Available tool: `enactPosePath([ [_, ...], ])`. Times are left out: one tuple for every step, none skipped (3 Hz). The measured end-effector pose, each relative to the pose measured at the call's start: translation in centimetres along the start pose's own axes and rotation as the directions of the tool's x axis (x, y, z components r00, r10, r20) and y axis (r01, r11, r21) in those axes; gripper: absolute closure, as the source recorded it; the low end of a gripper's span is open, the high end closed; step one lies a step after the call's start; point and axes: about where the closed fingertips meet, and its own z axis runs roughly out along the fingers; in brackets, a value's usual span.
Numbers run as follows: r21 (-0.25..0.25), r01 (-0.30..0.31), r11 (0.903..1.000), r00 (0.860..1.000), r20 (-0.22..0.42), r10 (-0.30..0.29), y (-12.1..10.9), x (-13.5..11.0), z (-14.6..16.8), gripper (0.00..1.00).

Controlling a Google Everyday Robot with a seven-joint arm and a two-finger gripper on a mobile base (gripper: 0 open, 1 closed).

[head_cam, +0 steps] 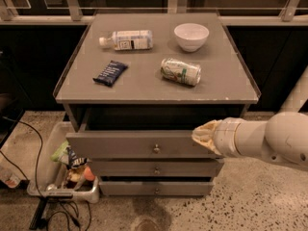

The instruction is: Close top drawer

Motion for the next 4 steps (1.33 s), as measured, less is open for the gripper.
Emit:
enactPosePath([
  [0.013, 0.004, 0.9999, 1.0, -0.004, -0.004, -0.1, 0.4, -0.7, 1.0],
  [-0.044, -0.03, 0.9986, 0.998, -0.054, 0.028, 1.5, 3.0, 2.2, 1.0],
  [-0.092, -0.079, 0.9927, 0.991, -0.111, 0.069, 2.7, 6.2, 5.3, 1.0],
  [-0.095, -0.085, 0.9918, 0.99, -0.117, 0.073, 2.6, 6.3, 5.5, 0.82],
])
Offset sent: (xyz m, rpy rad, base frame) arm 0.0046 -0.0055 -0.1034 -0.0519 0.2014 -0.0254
